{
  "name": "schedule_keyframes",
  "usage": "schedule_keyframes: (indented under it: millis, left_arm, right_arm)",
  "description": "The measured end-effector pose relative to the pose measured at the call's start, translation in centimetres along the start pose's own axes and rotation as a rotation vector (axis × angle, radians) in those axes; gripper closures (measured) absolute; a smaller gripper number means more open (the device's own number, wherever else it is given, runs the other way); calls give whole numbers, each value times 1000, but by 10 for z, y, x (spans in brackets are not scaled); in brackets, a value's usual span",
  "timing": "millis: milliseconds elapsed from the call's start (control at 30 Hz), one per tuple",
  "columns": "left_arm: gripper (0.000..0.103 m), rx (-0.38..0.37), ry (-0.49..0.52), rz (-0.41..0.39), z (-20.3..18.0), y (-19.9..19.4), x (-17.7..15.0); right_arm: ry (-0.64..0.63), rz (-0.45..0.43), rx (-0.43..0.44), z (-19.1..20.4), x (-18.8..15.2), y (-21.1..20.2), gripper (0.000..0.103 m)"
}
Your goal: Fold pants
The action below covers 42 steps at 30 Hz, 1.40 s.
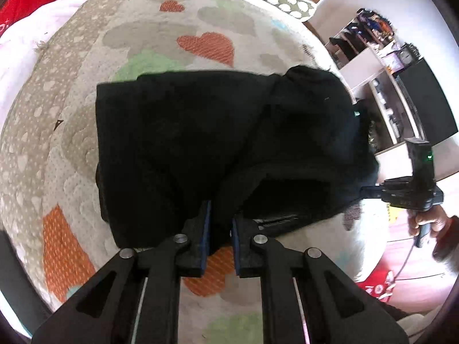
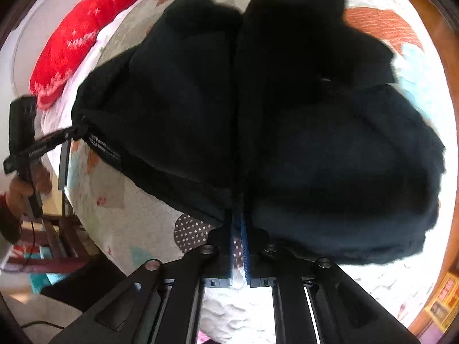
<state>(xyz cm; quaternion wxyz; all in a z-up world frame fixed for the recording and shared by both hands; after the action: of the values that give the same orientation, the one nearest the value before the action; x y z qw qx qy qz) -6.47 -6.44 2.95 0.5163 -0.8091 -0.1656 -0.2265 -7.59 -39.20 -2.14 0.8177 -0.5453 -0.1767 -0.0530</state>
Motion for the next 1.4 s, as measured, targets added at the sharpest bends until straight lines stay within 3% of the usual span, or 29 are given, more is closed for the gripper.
schedule_keyframes:
  millis: [33,133,233,400,433,500,567,700,833,967,1033,1067,1133,1233,1333,1400]
  left_arm:
    - [90,2,8,-5,-2,-5,0]
    - [81,19,30,-24,-8,-24,4]
    - [73,25,10,-79,-10,-39,12]
    - [68,48,-56,-120,-5,-41,17]
    - [68,52,-65,-111,-5,-37,15]
    - [68,58,-78,-94,-4,-32,11]
    - [68,56,-96,-87,-4,-30,9]
    - [68,46,-101,-105,-6,-36,9]
    - [68,46,-116,-104,-7,-27,9]
    - [68,65,-133,-84,-8,-14,4]
    - [68,79,-139,-72,-7,-11,1]
    - [68,85,-142,-76,-6,-13,1]
    - [68,98,-147,-85,-3,-17,1]
    - [66,134,-165,-115,9,-27,6]
    - [47,149,-205,-142,23,-36,13]
    - [39,153,-211,-159,30,-40,17]
  right_arm:
    - [26,-37,3,-1,6,-9,67]
    - [146,-166,-22,-16,30,-36,49]
    - [282,-270,6,-24,56,-41,43]
    - [288,-280,-78,-19,87,7,44]
    - [303,-268,-84,-20,92,16,57]
    - [319,-252,-85,-28,89,24,100]
    - [351,-309,-68,-34,82,2,101]
    - [364,-409,-167,-61,46,-76,101]
    - [416,-294,-260,-96,-6,-64,101]
    - [550,-234,-203,-117,-30,-25,94]
    - [572,-237,-183,-114,-32,-27,88]
    - [560,-235,-173,-112,-32,-32,85]
    - [536,-203,-185,-108,-34,-43,62]
    - [471,-185,-186,-98,-26,-60,62]
    - [343,-209,-116,-68,-6,-70,62]
    - [268,-233,-43,-45,12,-69,62]
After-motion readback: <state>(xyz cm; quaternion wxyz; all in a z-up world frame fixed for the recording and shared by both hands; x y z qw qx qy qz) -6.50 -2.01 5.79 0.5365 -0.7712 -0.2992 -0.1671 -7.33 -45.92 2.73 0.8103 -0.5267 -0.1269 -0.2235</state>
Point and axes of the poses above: each gripper's, at about its wrist camera, not at the fingertips, and y roughly the way its jaws point, z to its left, x to its top, the point moved 5 cm from there along y, roughly the way its jaws point, and after that the axes turned 14 degrees about -z, right-handed, at the moved point
